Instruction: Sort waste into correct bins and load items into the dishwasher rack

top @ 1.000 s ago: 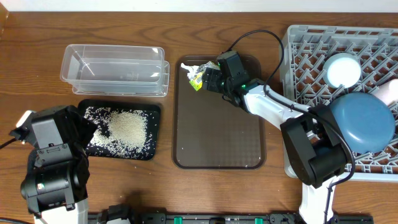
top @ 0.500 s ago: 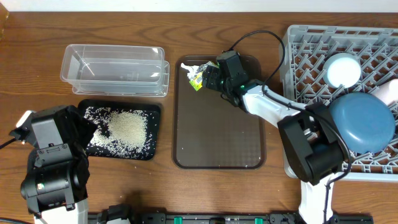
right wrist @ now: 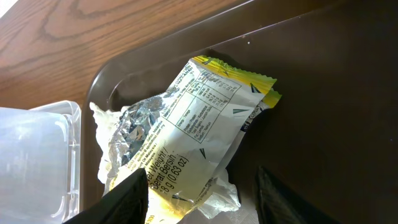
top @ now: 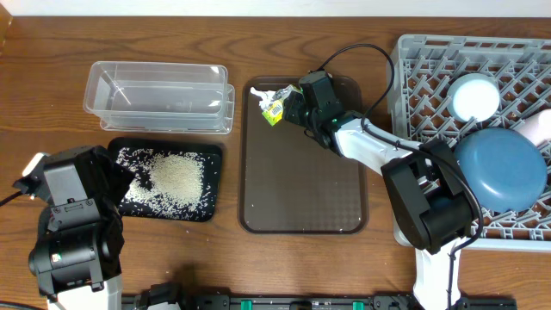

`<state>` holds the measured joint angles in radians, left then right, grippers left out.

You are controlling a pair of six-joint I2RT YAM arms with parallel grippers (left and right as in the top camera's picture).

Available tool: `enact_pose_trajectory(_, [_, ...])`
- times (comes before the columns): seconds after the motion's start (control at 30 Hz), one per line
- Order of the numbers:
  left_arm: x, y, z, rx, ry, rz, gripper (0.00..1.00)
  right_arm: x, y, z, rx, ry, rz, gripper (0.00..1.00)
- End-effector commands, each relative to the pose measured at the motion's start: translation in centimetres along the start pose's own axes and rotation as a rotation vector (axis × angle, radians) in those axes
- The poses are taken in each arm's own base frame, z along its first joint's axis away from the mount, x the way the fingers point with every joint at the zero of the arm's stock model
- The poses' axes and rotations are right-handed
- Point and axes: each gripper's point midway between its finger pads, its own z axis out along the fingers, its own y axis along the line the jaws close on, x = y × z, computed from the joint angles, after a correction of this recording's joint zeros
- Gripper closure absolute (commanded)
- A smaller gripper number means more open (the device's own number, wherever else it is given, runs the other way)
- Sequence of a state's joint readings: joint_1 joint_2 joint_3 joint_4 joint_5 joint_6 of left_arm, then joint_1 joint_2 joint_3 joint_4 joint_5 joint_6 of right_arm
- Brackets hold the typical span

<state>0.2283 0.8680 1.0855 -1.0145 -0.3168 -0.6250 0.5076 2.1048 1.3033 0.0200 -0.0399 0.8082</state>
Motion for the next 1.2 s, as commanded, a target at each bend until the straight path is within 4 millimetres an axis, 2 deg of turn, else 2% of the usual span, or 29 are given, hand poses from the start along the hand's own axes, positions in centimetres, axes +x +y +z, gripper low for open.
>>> enact_pose_trajectory(0.0, [-0.4,0.1,-0.3,-0.002,-0.013,-0.008,0.06,-0.9,-0.8,0.6,0.021,-0.023,0.018,0.48])
enact_pose_trajectory(0.1, [-0.4,0.1,-0.3,-0.002,-0.013,-0.008,0.06,-0.8,-0.6,0.6,0.019,-0.023,0.015,0.53])
enact_pose_trajectory(0.57, [-0.4,0.1,-0.3,-0.002,-0.013,-0.008,0.06,-0.5,-0.8,1.0,0.020,-0.018,0.013,0.51])
enact_pose_trajectory(0.77, [-0.4,0.1,-0.3,-0.002,-0.013,-0.008,0.06,-0.1,-0.1,0.7,-0.015,0.013,-0.015,0.57])
enact_pose_trajectory(0.83, [-0.4,0.1,-0.3,-0.002,-0.013,-0.008,0.06,-0.8,0.5,0.0,-0.030,0.003,-0.026,0.55])
enact_pose_trajectory(0.93, [-0.4,0.1,-0.3,-0.002,-0.013,-0.008,0.06,-2.6,2.1,-2.2,-0.085,-0.022,-0.069,0.49])
enact_pose_trajectory(1.03, [-0.4,0.1,-0.3,-0.002,-0.013,-0.008,0.06,-4.8,3.8,-5.6,-0.129,-0.057,-0.097,0.39])
enact_pose_trajectory(1.17, [-0.4,0.1,-0.3,-0.002,-0.013,-0.008,0.06,-7.6,4.8,-11.0,-0.145,-0.112,-0.083,0.23])
